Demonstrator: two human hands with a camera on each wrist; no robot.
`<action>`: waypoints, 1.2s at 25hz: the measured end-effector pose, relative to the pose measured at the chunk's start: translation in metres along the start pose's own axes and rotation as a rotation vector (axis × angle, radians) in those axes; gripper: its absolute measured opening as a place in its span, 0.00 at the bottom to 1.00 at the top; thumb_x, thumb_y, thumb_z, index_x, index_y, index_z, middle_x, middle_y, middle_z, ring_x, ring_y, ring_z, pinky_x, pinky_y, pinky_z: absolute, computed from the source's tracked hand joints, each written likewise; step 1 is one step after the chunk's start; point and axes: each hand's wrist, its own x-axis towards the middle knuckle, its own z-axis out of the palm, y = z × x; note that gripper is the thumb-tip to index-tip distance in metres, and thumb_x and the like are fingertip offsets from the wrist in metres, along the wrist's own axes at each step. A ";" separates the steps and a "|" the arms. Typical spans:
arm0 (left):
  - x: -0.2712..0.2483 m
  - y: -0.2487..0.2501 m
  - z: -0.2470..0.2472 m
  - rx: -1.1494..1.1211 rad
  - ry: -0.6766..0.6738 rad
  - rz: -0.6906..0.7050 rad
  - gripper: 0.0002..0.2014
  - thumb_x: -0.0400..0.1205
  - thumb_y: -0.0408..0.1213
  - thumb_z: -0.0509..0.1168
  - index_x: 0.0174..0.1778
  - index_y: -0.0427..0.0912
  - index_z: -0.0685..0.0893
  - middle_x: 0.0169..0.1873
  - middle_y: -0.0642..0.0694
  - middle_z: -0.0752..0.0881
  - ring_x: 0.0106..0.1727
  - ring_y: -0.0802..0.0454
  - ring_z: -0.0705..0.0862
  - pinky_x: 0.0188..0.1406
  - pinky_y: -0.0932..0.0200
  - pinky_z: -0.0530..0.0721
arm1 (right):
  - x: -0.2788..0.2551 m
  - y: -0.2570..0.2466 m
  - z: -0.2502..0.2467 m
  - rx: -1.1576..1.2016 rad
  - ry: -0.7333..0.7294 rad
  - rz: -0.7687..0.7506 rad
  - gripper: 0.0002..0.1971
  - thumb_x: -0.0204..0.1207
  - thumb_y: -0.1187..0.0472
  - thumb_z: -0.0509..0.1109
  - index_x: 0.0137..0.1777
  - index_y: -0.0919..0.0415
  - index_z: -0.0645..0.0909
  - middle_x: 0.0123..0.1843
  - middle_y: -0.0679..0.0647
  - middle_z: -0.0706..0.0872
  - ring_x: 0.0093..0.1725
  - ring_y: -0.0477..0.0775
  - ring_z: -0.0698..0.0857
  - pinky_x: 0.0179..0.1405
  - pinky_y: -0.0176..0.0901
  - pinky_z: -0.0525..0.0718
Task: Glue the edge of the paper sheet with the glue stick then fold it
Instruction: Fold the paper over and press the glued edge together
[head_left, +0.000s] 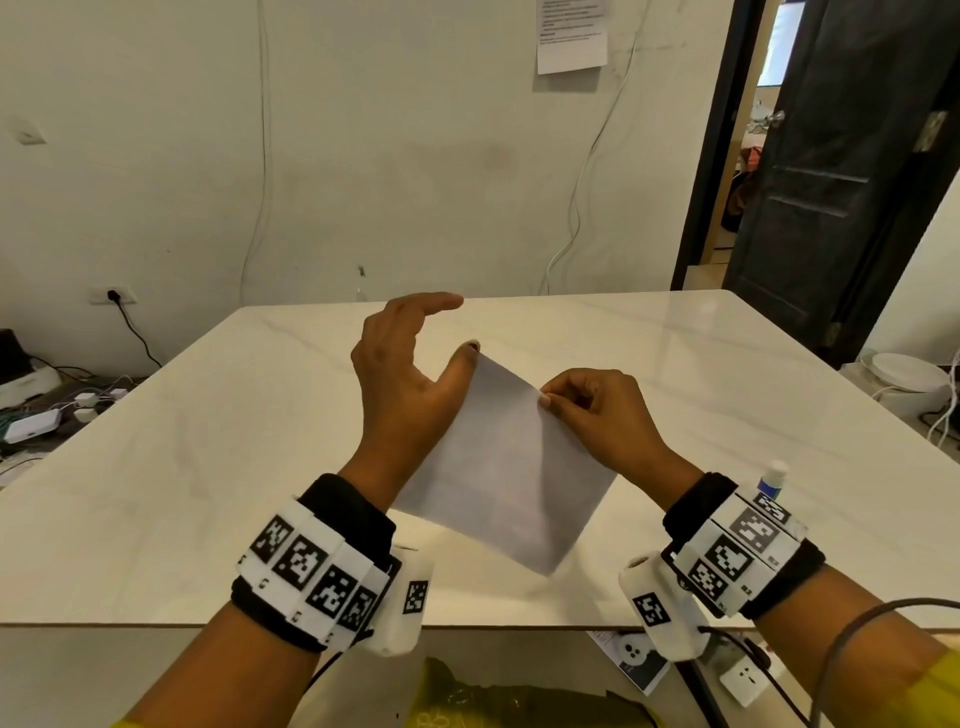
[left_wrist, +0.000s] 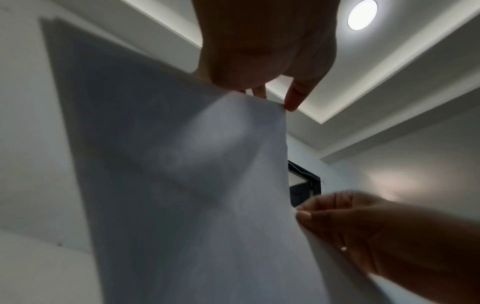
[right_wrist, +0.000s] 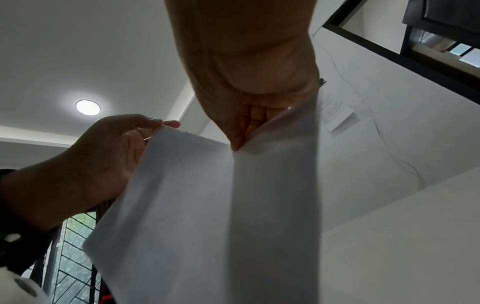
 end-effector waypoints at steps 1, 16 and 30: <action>0.003 0.002 -0.003 -0.068 0.029 -0.051 0.14 0.74 0.46 0.64 0.56 0.51 0.81 0.54 0.61 0.81 0.60 0.56 0.79 0.59 0.59 0.75 | 0.000 0.000 -0.002 -0.006 0.010 -0.001 0.05 0.73 0.59 0.70 0.42 0.58 0.88 0.40 0.56 0.91 0.41 0.56 0.87 0.45 0.51 0.86; -0.007 -0.005 0.025 0.492 -0.561 0.049 0.11 0.78 0.49 0.64 0.50 0.50 0.88 0.44 0.49 0.91 0.49 0.51 0.86 0.60 0.53 0.76 | 0.000 -0.011 0.004 -0.109 -0.159 -0.141 0.08 0.74 0.55 0.70 0.48 0.55 0.88 0.45 0.53 0.92 0.44 0.49 0.88 0.48 0.46 0.86; 0.002 -0.024 -0.007 0.202 -0.556 -0.178 0.03 0.74 0.37 0.72 0.39 0.45 0.90 0.37 0.49 0.90 0.41 0.57 0.86 0.50 0.56 0.85 | 0.001 0.015 -0.028 0.353 -0.127 0.189 0.02 0.68 0.68 0.75 0.39 0.61 0.87 0.38 0.55 0.89 0.36 0.46 0.87 0.40 0.32 0.85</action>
